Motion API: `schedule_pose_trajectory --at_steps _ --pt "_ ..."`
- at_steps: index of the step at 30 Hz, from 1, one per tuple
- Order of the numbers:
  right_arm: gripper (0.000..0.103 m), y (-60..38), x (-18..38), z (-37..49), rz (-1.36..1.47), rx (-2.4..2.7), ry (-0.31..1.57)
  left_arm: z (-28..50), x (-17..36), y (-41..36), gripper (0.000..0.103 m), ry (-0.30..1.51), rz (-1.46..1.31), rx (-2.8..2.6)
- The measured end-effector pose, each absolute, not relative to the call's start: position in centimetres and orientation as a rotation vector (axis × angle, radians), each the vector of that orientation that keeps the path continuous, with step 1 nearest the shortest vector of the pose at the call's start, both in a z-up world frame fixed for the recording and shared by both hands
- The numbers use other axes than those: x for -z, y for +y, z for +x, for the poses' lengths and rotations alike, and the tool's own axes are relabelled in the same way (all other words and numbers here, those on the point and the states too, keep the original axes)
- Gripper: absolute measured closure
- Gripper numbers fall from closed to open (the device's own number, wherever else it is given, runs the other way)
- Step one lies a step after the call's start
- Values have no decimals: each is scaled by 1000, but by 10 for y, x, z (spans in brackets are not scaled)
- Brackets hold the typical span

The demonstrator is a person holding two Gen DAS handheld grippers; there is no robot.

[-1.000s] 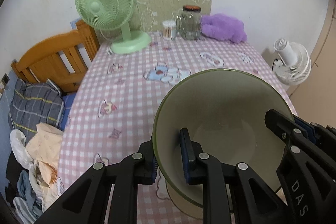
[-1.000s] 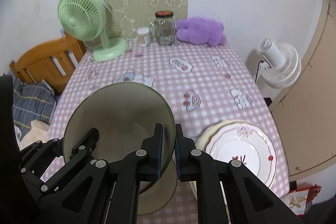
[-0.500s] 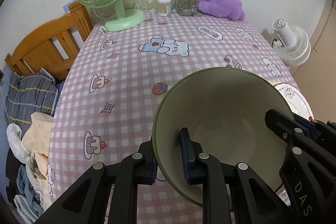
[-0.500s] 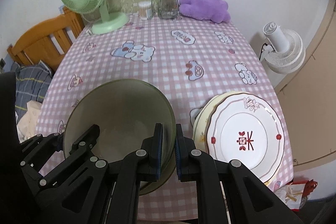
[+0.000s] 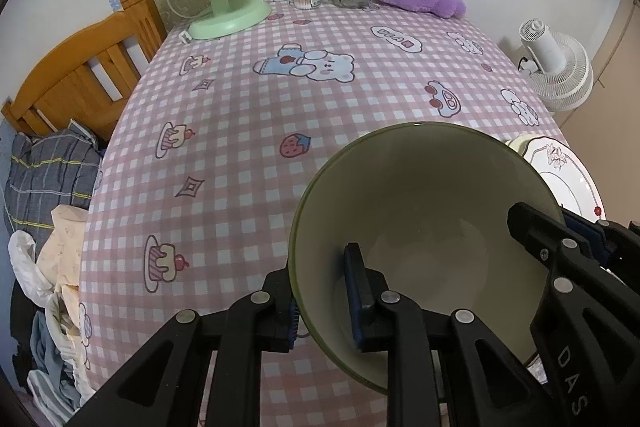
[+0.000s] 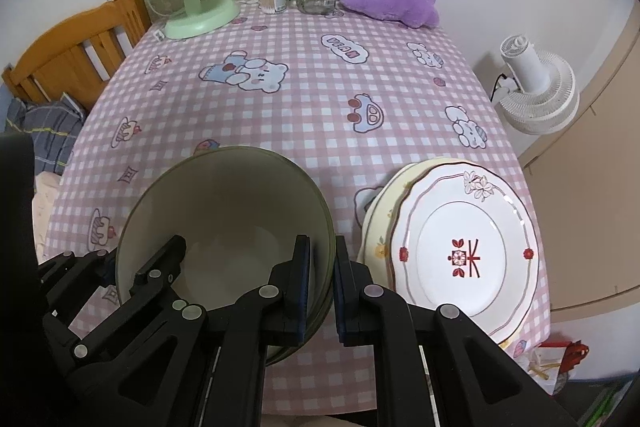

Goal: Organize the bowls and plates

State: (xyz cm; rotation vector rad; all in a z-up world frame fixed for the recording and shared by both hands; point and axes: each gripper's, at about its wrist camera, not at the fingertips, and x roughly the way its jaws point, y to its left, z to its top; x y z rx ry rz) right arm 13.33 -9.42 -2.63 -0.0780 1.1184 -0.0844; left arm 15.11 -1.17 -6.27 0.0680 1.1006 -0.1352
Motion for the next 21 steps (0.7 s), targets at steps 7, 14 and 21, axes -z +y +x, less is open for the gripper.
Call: schedule_pose_trajectory --at_steps 7,14,21 --pt "88 -94 26 133 -89 93 1125 151 67 -9 84 1129 39 139" --pt "86 -99 26 132 -45 79 1160 147 61 -12 64 1132 39 199" --pt "63 -109 27 129 35 36 1205 147 62 -5 40 1166 -4 205"
